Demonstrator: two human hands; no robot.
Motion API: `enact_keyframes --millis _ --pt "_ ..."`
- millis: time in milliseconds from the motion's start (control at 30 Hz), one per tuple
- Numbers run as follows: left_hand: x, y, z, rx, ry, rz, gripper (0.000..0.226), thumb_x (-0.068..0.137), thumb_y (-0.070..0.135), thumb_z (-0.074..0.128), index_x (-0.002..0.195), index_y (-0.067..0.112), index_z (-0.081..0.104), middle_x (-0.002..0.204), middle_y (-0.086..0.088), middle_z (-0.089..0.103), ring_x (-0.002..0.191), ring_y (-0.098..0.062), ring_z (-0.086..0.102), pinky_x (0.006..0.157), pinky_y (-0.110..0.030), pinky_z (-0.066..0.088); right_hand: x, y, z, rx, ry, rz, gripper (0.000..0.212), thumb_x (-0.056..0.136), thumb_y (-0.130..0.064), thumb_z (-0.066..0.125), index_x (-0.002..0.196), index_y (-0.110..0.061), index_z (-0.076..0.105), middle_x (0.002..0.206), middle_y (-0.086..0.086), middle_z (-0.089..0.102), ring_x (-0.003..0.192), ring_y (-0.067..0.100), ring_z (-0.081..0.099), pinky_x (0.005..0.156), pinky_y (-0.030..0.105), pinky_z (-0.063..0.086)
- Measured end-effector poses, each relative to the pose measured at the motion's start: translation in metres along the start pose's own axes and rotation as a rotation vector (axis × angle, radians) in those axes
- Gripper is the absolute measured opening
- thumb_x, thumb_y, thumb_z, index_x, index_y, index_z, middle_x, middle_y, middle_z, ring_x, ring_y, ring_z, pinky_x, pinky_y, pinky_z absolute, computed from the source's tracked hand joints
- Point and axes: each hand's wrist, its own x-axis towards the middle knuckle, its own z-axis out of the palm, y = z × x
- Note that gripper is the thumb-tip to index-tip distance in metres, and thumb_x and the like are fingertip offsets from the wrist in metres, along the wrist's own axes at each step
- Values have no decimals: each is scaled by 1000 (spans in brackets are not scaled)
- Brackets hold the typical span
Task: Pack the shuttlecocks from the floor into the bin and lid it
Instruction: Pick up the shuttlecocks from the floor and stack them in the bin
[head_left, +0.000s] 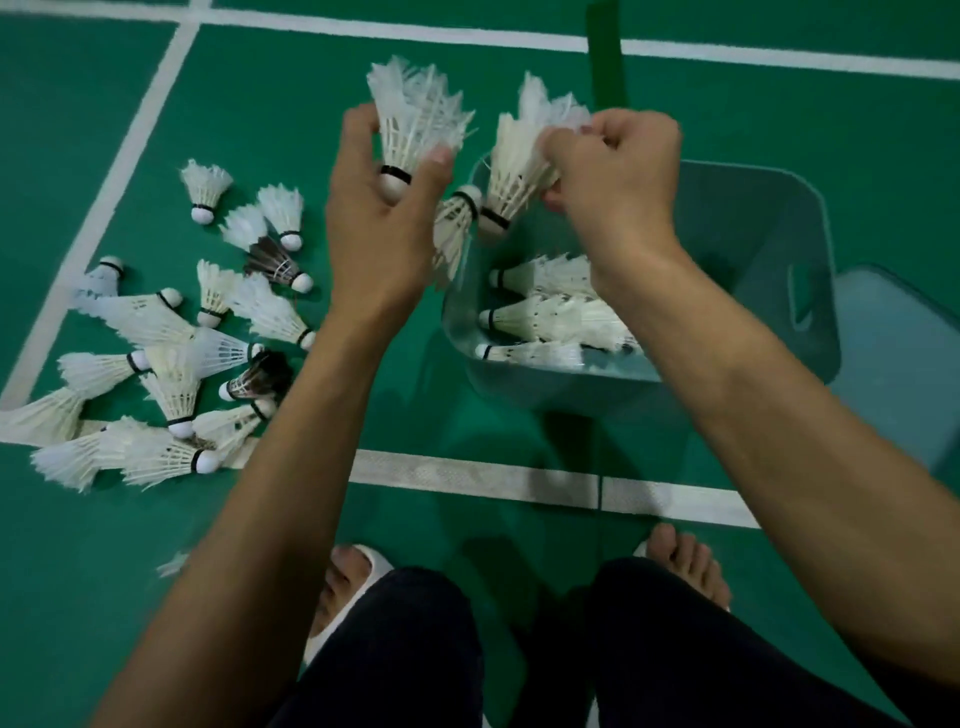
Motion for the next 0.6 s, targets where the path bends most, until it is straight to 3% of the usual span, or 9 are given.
enact_keyframes --millis 33,100,133,233,367,467,533,600 --pt "0 2 14 17 -43 21 20 99 31 61 116 22 55 91 -17 68 73 -37 64 68 -52 56 6 5 -13 18 17 75 11 73 -15 68 70 -10 58 69 27 56 64 21 50 74 64 55" --pt "0 0 40 73 -143 29 29 99 30 61 121 13 54 91 -17 69 66 -35 62 65 -44 56 13 17 -37 76 52 199 14 74 -11 69 72 1 62 86 38 66 64 24 53 78 68 54" --pt "-1 -2 51 99 -198 14 32 98 30 61 123 11 53 86 -10 72 65 -34 64 63 -43 57 15 23 -47 98 73 239 16 75 -9 69 70 4 61 84 37 66 64 25 54 78 67 55" --pt "-7 -9 83 203 -315 -32 41 93 45 60 123 19 49 76 -2 71 69 -29 69 70 -46 58 17 41 -68 101 150 304 13 76 -9 69 68 -7 59 72 15 57 62 24 51 75 66 56" --pt "-21 -18 111 402 -290 -99 38 97 40 60 125 17 48 64 7 50 66 -24 49 65 -37 41 22 61 -88 136 238 393 23 81 -10 68 63 -11 55 68 10 57 60 26 59 70 57 61" --pt "-25 -17 119 163 -369 -284 18 100 38 60 104 24 50 76 13 51 66 -8 55 66 -31 46 24 66 -96 286 163 472 11 87 -8 64 77 -6 62 78 12 72 76 31 75 73 47 66" --pt "-22 -13 118 -42 -427 -461 22 102 33 61 87 33 45 80 15 53 58 3 60 56 -25 50 24 68 -97 357 75 541 6 89 -7 61 91 -2 63 84 17 74 75 33 75 73 41 63" --pt "-17 -12 116 -88 -452 -490 17 98 31 67 91 28 52 84 5 66 60 -4 64 52 -27 49 26 69 -96 390 12 591 12 89 -5 59 99 0 61 88 21 74 73 33 73 75 41 63"
